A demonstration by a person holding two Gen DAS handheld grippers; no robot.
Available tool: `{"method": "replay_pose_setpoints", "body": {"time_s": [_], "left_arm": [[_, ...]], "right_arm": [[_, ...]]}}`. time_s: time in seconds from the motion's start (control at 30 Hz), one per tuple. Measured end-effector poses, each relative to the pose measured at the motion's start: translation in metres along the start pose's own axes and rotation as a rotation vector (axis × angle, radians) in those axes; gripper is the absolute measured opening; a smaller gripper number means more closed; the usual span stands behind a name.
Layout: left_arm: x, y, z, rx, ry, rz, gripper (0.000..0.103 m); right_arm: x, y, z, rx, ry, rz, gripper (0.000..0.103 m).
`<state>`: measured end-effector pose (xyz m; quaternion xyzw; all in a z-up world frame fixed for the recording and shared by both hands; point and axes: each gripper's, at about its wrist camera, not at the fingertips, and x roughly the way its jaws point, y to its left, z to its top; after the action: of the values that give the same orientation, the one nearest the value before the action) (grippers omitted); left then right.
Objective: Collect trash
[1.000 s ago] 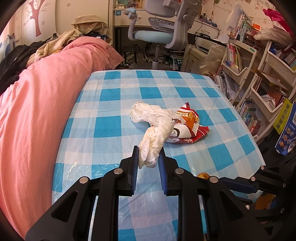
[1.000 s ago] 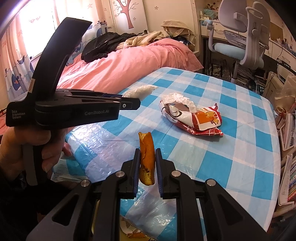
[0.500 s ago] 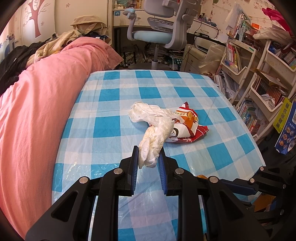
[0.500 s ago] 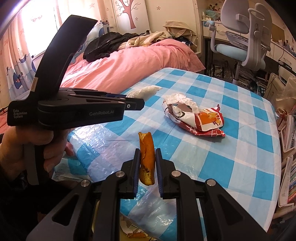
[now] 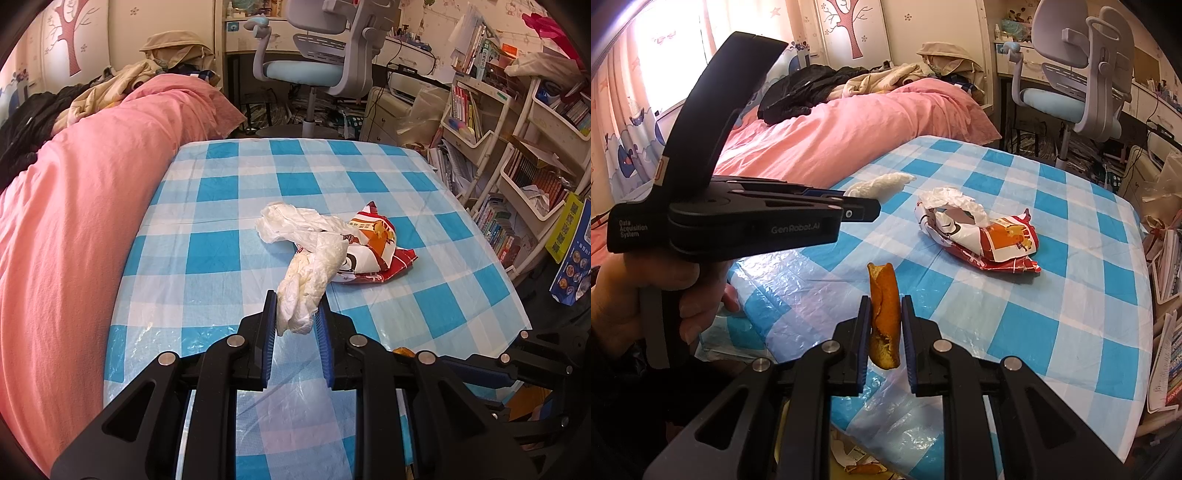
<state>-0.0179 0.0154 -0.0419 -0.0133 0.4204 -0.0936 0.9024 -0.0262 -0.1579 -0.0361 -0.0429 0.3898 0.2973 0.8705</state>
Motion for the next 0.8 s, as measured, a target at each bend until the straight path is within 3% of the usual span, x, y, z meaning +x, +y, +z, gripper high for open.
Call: {"method": "replay_pose_setpoints", "body": {"time_s": [0.8], "left_arm": [[-0.0008,-0.0023,-0.0018,0.004,0.002,0.003,0.019]], "right_arm": [[0.0013,0.0035,-0.0005,-0.007,0.004,0.005,0.017]]}}
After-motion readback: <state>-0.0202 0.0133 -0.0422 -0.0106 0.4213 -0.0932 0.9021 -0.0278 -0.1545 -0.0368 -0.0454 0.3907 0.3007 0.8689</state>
